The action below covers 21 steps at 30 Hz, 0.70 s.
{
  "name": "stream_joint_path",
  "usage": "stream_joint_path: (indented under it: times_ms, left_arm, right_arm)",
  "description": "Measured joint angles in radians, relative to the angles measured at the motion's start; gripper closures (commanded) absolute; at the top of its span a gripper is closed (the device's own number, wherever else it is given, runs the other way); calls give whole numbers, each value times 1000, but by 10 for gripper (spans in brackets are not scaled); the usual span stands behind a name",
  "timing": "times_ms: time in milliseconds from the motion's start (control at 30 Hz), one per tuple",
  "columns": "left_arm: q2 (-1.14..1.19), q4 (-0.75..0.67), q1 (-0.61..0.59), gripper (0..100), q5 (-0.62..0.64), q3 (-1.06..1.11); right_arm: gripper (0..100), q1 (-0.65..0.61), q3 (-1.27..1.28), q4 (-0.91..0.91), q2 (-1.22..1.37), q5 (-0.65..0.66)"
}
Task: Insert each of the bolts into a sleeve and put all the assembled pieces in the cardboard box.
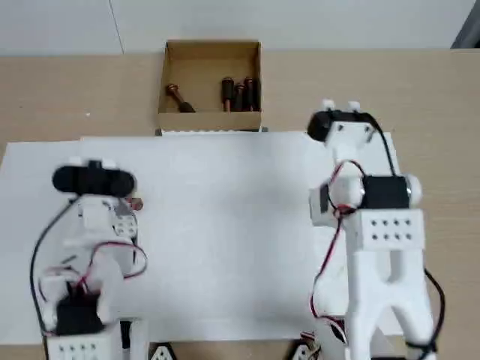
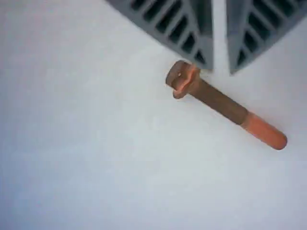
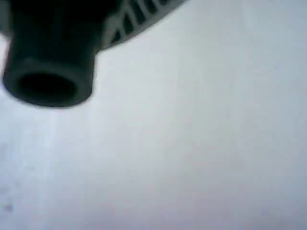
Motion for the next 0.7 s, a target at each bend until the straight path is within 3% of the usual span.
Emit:
stream_joint_path:
  times_ms: [200, 467, 700]
  left_arm:
    - [354, 71, -12, 992, 26, -247]
    - [726, 196, -12, 992, 255, -509]
    - [1059, 387, -12, 994, 470, -815]
  right_arm:
    - [995, 66, 84, 0, -89, 0]
    - [995, 155, 112, 0, -107, 0]
    - [995, 212, 112, 0, -107, 0]
